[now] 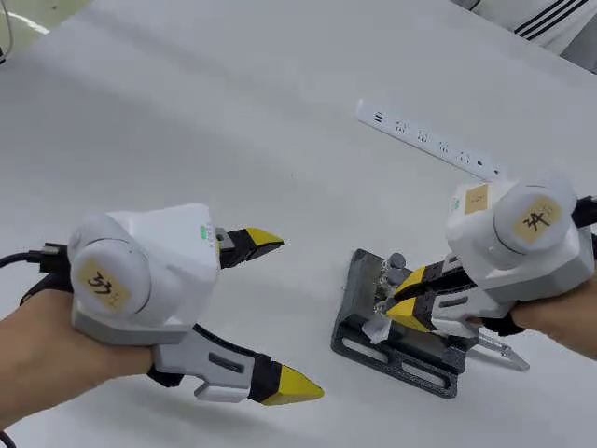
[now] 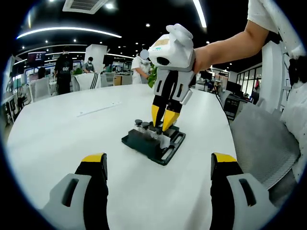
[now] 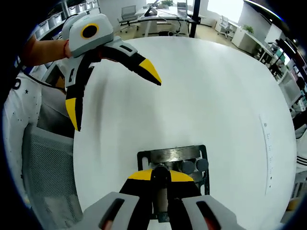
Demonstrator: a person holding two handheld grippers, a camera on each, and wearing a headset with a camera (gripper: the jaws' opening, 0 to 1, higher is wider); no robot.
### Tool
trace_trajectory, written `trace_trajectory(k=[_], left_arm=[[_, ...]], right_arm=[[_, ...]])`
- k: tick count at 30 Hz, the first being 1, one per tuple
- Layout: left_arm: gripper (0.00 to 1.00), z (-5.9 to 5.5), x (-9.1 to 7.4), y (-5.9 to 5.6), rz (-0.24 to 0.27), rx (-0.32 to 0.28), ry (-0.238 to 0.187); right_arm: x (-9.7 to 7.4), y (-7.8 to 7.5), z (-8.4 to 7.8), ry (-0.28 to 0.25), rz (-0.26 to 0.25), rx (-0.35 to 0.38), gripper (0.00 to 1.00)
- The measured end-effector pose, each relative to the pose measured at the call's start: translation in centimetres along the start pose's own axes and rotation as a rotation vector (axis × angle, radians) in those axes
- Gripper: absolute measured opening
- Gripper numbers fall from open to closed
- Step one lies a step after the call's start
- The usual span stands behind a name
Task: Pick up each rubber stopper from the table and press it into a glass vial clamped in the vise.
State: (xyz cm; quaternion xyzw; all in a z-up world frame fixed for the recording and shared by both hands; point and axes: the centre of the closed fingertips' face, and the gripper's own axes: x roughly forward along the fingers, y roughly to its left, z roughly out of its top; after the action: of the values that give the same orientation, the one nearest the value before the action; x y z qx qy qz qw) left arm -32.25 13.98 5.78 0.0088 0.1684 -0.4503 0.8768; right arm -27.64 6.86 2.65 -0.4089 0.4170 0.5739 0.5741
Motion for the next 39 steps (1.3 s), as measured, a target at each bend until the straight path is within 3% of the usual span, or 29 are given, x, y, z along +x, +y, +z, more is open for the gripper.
trace_trajectory(k=[6, 12, 39], left_arm=[[0.89, -0.13, -0.12, 0.08, 0.003, -0.002, 0.002], [0.88, -0.09, -0.14, 0.1, 0.006, -0.005, 0.0], [0.88, -0.04, -0.06, 0.06, 0.006, -0.006, -0.001]], right_arm=[[0.03, 0.11, 0.15, 0.055, -0.034, -0.069, 0.04], [0.07, -0.15, 0.13, 0.08, -0.035, -0.086, 0.04], [-0.62, -0.06, 0.25, -0.009, -0.01, -0.029, 0.09]])
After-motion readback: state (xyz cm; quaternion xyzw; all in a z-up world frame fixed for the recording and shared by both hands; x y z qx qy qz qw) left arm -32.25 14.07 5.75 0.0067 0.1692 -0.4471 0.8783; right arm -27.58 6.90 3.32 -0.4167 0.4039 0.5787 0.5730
